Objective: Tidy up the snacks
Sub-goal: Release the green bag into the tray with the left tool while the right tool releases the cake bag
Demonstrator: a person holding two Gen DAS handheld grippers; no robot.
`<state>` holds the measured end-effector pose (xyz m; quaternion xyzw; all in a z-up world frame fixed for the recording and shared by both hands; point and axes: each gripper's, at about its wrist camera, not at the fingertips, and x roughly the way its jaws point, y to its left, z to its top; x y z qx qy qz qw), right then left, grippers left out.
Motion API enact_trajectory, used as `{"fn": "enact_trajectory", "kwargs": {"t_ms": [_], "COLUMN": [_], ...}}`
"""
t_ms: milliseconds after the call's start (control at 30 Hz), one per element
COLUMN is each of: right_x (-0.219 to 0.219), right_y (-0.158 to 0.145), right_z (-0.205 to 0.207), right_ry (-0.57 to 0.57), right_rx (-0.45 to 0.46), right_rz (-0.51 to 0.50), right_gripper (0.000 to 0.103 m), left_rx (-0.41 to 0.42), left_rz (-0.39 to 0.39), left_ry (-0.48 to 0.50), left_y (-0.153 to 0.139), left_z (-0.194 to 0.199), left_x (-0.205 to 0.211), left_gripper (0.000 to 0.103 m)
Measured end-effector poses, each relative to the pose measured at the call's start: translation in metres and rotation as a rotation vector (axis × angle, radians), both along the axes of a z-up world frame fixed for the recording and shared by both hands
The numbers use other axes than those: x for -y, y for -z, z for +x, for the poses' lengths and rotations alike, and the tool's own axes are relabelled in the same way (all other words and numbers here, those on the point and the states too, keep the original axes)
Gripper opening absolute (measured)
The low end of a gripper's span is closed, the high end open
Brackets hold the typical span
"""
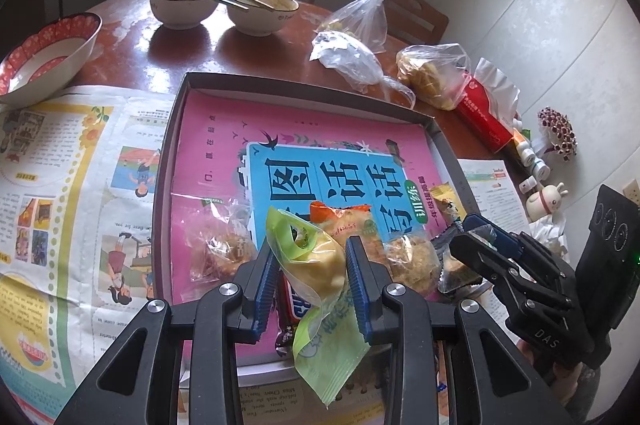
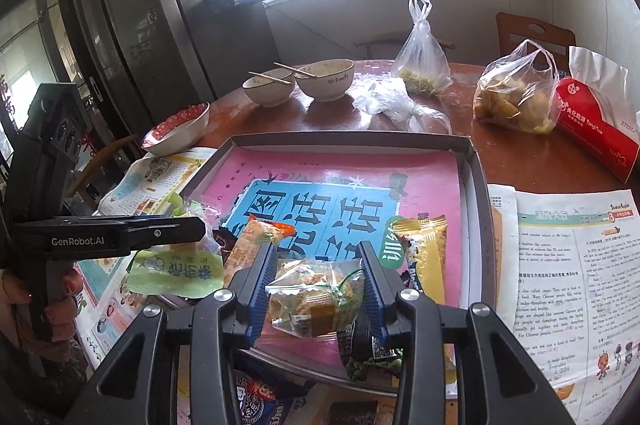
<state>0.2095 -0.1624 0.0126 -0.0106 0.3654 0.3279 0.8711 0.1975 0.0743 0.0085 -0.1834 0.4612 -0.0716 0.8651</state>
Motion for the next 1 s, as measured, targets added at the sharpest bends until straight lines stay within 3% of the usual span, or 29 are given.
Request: {"fn": "enact_trajectory", "kwargs": {"t_ms": [600, 1000], "right_x": [-0.0015, 0.0011], "right_y": [0.0037, 0.0037], "right_z": [0.0038, 0.0013], "right_ry": [0.018, 0.024], "right_rx": [-0.014, -0.012], "right_rz": [-0.001, 0.008], "right_gripper": [0.045, 0.057], "left_rx": [-0.010, -0.011], "left_rz": [0.003, 0.013], "left_ry": [-0.005, -0.004], "left_y": [0.0052, 0.0060], "left_z": [0.0028, 0.0023], "left_x": [-0.0007, 0.0004], "left_gripper": [0.035, 0.035]}}
